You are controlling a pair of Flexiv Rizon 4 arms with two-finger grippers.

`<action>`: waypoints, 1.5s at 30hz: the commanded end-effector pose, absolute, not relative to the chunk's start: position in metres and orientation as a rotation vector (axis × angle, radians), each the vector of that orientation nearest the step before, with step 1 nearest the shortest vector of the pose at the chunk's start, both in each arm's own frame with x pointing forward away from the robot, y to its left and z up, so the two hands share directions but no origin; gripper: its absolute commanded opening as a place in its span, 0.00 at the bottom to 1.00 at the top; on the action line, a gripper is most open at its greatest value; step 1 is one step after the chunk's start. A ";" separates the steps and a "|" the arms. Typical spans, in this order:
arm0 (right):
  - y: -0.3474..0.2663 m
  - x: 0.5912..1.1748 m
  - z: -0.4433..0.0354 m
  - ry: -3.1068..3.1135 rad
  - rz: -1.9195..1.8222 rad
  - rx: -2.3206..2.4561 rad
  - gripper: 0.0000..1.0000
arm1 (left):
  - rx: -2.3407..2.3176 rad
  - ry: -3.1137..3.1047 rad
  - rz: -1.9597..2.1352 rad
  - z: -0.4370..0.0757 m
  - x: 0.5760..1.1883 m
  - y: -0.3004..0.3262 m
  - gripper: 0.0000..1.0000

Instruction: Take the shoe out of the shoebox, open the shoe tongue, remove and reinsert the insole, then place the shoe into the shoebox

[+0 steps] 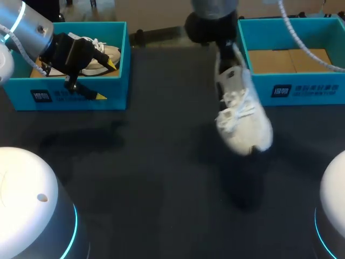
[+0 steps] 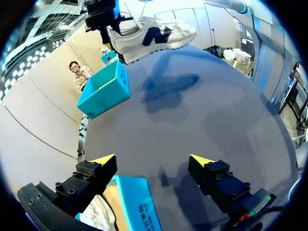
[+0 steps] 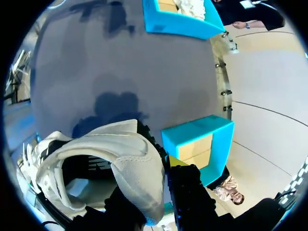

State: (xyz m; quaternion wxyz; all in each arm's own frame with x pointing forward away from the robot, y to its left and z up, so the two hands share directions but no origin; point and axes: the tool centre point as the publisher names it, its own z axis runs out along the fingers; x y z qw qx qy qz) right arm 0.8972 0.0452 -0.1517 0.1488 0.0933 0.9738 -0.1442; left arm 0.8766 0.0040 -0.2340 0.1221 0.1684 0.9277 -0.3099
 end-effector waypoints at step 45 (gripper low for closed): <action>-0.208 1.027 -0.179 2.869 -0.183 0.388 0.00 | 0.493 2.711 -0.900 -0.234 0.877 0.004 1.00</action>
